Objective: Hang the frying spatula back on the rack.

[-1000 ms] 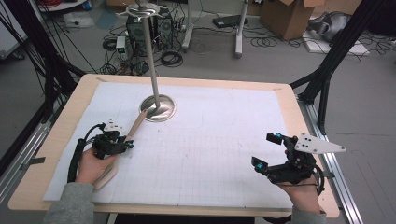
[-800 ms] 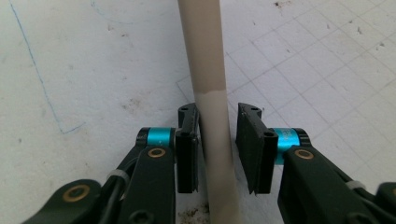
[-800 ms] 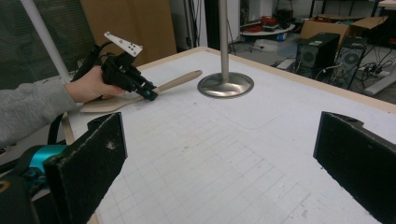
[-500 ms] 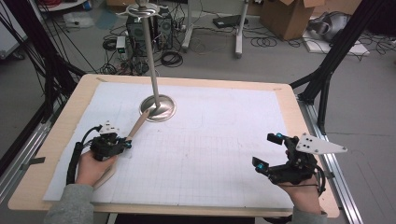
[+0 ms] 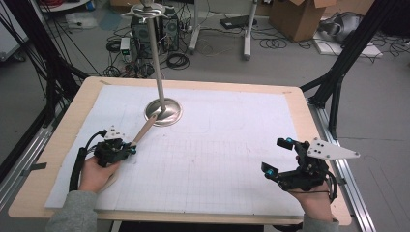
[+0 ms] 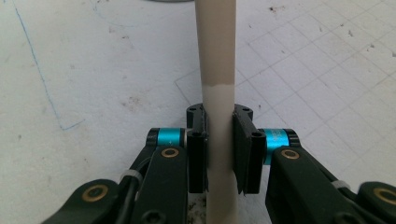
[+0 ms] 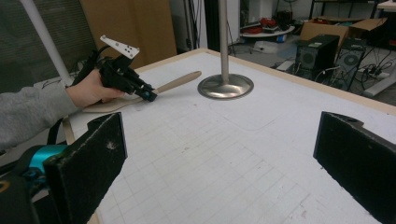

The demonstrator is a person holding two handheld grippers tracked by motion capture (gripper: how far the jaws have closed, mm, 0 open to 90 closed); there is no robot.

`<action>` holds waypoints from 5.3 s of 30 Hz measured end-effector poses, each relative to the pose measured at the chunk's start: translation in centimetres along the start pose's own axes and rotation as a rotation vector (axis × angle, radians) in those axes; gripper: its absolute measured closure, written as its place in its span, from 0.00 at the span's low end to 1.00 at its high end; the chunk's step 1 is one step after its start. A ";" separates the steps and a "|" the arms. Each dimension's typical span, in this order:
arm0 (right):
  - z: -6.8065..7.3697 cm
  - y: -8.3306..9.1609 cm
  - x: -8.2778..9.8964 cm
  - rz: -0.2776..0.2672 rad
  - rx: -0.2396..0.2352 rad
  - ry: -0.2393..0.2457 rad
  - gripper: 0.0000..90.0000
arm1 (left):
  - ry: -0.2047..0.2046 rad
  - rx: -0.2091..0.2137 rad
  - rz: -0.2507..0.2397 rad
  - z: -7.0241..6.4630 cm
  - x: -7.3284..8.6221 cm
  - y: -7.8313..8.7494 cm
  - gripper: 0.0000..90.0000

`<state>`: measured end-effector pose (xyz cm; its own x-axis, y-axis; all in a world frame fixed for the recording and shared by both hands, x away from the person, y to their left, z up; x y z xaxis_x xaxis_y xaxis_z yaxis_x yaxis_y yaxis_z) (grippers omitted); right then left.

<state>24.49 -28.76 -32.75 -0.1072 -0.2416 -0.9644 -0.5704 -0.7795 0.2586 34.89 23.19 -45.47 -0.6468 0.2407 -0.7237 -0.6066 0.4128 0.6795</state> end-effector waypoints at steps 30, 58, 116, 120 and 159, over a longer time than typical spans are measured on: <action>0.0 -0.3 0.1 0.009 -0.004 0.000 0.01 | 0.040 0.010 -0.138 0.8 -0.9 3.8 0.86; 0.1 -0.5 0.1 0.023 -0.013 0.002 0.02 | 0.041 0.068 -0.233 0.4 -3.1 7.4 0.86; -0.1 -0.4 0.3 0.015 -0.024 -0.012 0.02 | 0.023 0.161 -0.320 2.5 -10.1 11.3 0.86; -0.2 -0.3 0.3 0.010 -0.021 -0.007 0.02 | 0.021 0.176 -0.322 2.9 -10.5 11.5 0.86; -0.9 0.9 0.9 -0.006 -0.023 -0.042 0.01 | -0.003 0.251 -0.314 3.8 -16.9 11.8 0.86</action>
<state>24.62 -30.19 -33.35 -0.1382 -0.2125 -0.9673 -0.5527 -0.7939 0.2534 40.38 27.38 -25.69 -0.4462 0.0706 -0.8921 -0.6427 0.6684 0.3744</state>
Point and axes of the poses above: each handheld gripper's, and its own axes: y roughly backward along the jaws, x roughly out of its underside, z roughly to its left, the point moved 2 cm from there along -y, roughly forward along the jaws, and after that the axes turned 10 degrees about y, right-handed, at the moved point
